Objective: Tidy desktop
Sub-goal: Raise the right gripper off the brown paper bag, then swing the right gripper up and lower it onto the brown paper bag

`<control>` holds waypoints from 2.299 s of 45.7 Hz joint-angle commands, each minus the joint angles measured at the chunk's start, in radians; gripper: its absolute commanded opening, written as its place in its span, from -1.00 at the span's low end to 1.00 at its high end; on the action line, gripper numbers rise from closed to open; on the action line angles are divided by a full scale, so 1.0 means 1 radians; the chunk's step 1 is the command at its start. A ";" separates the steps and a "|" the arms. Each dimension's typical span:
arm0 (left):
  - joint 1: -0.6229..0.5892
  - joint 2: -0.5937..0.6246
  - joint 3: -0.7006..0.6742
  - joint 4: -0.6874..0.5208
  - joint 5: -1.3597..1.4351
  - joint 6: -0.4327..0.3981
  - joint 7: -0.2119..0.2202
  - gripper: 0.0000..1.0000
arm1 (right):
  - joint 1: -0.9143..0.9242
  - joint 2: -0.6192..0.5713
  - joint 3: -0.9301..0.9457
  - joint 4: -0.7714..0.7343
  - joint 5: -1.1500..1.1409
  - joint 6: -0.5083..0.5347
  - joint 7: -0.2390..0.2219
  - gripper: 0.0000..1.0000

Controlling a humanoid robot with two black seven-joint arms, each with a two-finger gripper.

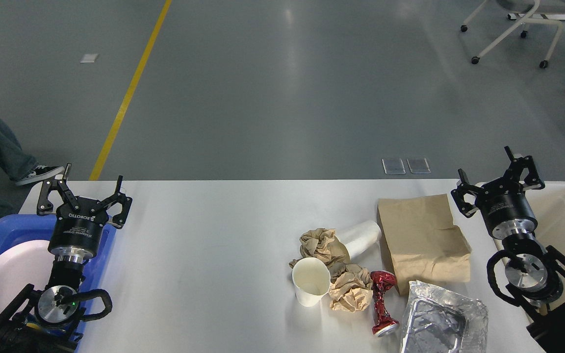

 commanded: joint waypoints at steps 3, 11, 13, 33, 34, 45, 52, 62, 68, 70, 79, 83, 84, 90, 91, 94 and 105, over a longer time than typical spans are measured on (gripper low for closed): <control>0.000 0.000 0.000 0.000 0.000 0.000 0.000 0.93 | 0.002 -0.074 -0.038 0.008 -0.054 0.170 0.003 1.00; 0.000 0.000 0.000 0.000 0.000 0.000 0.000 0.93 | 0.065 -0.190 -0.196 0.000 -0.050 0.255 0.003 1.00; 0.000 0.000 0.000 0.000 0.000 0.000 0.000 0.93 | 0.087 -0.232 -0.257 0.006 -0.043 0.262 0.003 1.00; 0.000 0.000 0.000 0.000 0.000 0.000 0.000 0.93 | 0.763 -0.488 -1.250 0.004 -0.040 0.286 0.003 1.00; 0.000 0.000 0.000 0.000 0.000 0.000 0.000 0.93 | 0.806 -0.488 -1.305 0.006 -0.040 0.286 0.003 1.00; 0.000 0.000 0.000 0.000 0.000 0.000 0.000 0.93 | 1.203 -0.376 -1.949 0.012 -0.047 0.373 0.002 1.00; 0.000 0.000 0.000 0.000 0.000 0.000 0.000 0.93 | 1.463 -0.204 -2.314 0.033 -0.047 0.535 0.000 1.00; 0.000 0.000 0.000 0.000 0.000 0.000 0.000 0.93 | 1.714 0.029 -2.468 0.239 -0.043 0.643 -0.053 1.00; 0.000 0.000 0.000 0.000 0.000 0.000 0.000 0.93 | 1.851 0.148 -2.505 0.379 0.089 0.631 -0.285 1.00; 0.000 0.000 0.000 0.000 0.000 0.000 0.000 0.93 | 1.880 0.175 -2.511 0.400 0.138 0.625 -0.351 1.00; 0.000 0.000 0.000 0.000 0.000 0.000 0.000 0.93 | 2.047 0.222 -2.511 0.550 0.195 0.611 -0.413 1.00; 0.000 0.000 0.000 0.000 0.000 0.000 0.000 0.93 | 2.107 0.221 -2.514 0.627 0.196 0.586 -0.417 1.00; 0.000 0.000 0.000 0.000 0.000 0.000 0.000 0.93 | 2.109 0.221 -2.514 0.633 0.196 0.579 -0.420 1.00; 0.002 0.000 0.000 0.000 0.000 0.000 0.000 0.93 | 2.109 0.219 -2.516 0.644 0.203 0.531 -0.482 1.00; 0.002 0.000 0.000 0.000 0.000 0.000 0.000 0.93 | 2.109 0.218 -2.516 0.644 0.203 0.526 -0.495 1.00; 0.000 0.000 0.000 0.000 0.000 0.000 0.000 0.93 | 2.106 0.210 -2.517 0.643 0.203 0.516 -0.521 1.00; 0.000 0.000 0.000 0.000 0.000 0.000 0.000 0.93 | 2.001 0.124 -2.523 0.613 0.187 0.474 -0.514 0.93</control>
